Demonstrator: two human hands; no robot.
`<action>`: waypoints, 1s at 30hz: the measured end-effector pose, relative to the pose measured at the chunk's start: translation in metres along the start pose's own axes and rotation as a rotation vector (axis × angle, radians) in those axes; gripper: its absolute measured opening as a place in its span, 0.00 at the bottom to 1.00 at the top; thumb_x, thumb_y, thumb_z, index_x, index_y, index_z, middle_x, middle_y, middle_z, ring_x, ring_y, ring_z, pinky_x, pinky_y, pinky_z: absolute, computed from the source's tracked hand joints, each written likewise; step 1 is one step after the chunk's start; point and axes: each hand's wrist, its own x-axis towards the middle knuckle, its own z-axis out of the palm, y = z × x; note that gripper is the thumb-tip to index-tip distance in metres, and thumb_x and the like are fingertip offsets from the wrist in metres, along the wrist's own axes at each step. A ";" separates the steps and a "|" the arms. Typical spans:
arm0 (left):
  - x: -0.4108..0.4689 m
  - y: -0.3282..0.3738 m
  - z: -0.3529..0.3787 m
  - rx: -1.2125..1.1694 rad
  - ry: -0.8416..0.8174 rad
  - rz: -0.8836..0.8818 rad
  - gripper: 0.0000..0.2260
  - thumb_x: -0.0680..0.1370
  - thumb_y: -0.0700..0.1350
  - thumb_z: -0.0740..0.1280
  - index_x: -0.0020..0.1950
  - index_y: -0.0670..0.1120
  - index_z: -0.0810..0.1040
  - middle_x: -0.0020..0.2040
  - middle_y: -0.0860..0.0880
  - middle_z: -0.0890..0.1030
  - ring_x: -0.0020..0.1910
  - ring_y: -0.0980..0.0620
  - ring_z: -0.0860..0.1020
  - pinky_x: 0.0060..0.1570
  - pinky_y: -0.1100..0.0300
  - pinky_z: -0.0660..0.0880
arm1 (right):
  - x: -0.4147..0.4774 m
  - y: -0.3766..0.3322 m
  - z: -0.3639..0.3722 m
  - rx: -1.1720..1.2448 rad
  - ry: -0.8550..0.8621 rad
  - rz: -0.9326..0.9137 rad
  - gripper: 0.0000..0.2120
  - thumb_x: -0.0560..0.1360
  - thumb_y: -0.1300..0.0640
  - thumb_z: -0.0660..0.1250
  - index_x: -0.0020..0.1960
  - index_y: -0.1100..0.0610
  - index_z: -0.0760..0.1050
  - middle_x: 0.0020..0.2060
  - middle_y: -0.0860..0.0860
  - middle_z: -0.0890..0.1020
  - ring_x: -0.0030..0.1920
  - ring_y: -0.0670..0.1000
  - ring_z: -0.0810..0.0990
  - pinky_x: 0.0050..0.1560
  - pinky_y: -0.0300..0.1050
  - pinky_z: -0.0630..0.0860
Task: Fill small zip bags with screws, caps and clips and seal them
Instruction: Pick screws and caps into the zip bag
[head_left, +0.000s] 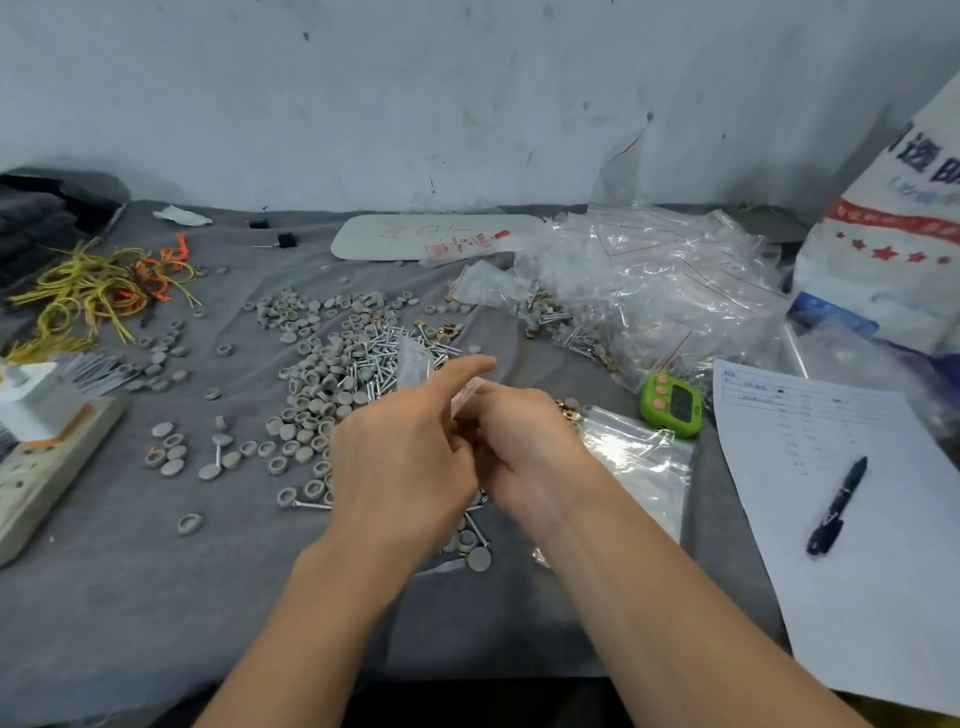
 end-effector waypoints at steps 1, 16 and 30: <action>0.000 0.001 0.001 0.013 0.012 0.006 0.31 0.64 0.44 0.66 0.65 0.65 0.78 0.31 0.53 0.78 0.34 0.47 0.80 0.35 0.59 0.69 | 0.001 0.003 0.002 -0.005 -0.012 -0.009 0.17 0.72 0.79 0.55 0.32 0.69 0.78 0.26 0.57 0.75 0.26 0.52 0.74 0.28 0.40 0.72; 0.002 -0.054 -0.013 0.083 -0.223 0.192 0.40 0.64 0.39 0.75 0.76 0.54 0.70 0.78 0.52 0.67 0.80 0.49 0.60 0.79 0.55 0.53 | -0.012 0.008 0.019 -0.213 -0.127 -0.019 0.10 0.82 0.65 0.61 0.53 0.66 0.81 0.46 0.61 0.85 0.45 0.57 0.84 0.48 0.49 0.84; 0.019 -0.063 -0.005 0.153 -0.108 -0.080 0.42 0.66 0.49 0.81 0.75 0.52 0.65 0.63 0.52 0.76 0.66 0.50 0.73 0.80 0.49 0.55 | 0.009 -0.053 -0.124 -1.422 0.830 -0.013 0.37 0.77 0.32 0.61 0.72 0.60 0.69 0.68 0.61 0.74 0.66 0.65 0.74 0.66 0.59 0.70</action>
